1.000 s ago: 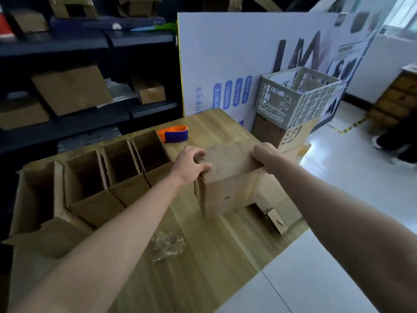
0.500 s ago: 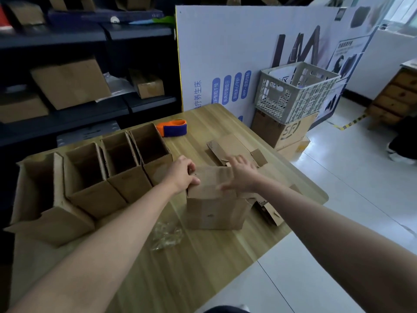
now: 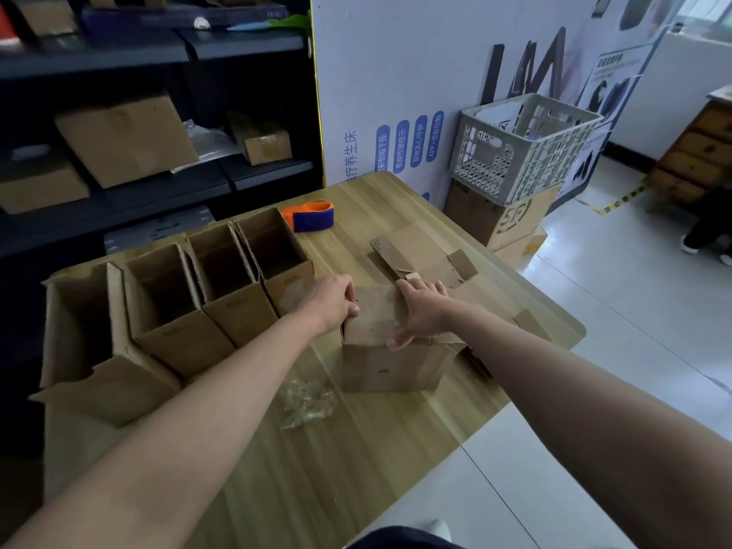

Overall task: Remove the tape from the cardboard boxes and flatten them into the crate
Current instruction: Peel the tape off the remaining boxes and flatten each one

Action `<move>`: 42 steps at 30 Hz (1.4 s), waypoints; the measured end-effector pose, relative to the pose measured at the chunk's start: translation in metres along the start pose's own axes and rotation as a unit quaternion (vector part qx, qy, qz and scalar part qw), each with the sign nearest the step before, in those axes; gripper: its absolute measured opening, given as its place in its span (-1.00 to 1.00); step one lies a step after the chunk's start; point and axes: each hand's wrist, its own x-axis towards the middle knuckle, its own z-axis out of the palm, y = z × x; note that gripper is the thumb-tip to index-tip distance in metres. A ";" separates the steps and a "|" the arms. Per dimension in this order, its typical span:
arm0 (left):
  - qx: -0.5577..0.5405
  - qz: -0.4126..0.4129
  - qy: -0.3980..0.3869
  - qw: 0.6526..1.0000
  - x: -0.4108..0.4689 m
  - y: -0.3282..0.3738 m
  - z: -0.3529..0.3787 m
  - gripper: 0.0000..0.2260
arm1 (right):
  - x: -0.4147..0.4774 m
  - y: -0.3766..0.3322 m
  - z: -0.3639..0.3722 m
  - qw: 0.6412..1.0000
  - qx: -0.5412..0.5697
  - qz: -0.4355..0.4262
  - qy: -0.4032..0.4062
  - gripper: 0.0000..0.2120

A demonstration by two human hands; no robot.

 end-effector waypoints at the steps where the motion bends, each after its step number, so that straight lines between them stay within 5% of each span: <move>1: 0.002 0.003 -0.004 1.000 0.002 0.000 -0.001 -0.89 | 0.000 0.000 0.000 1.000 0.001 0.004 -0.002 0.17; 7: 0.019 0.018 -0.018 1.000 0.006 0.001 0.002 -0.83 | 0.000 -0.001 0.002 1.000 0.005 0.020 -0.006 0.16; 13: -0.017 0.118 -0.036 0.992 -0.002 -0.011 0.012 -0.76 | -0.001 -0.003 0.001 1.000 0.014 0.025 0.000 0.11; 18: -0.118 0.073 -0.040 0.990 -0.002 -0.020 0.011 -0.84 | -0.001 -0.001 0.001 0.999 0.028 0.026 -0.006 0.12; 25: -0.157 0.056 -0.038 0.985 -0.004 -0.011 0.016 -0.65 | 0.002 -0.001 0.001 1.000 0.023 0.020 -0.005 0.14; 29: -0.191 0.048 -0.050 0.979 -0.005 -0.002 0.016 -0.88 | 0.001 0.004 0.004 0.999 0.039 0.023 0.001 0.16; 35: -0.403 0.008 -0.038 0.915 -0.013 -0.010 -0.002 -0.87 | -0.005 0.006 0.001 0.998 0.064 0.021 0.002 0.15; 42: -0.688 -0.061 -0.061 0.720 -0.006 0.004 -0.023 -0.89 | -0.016 0.001 -0.011 0.996 0.083 -0.020 0.006 0.28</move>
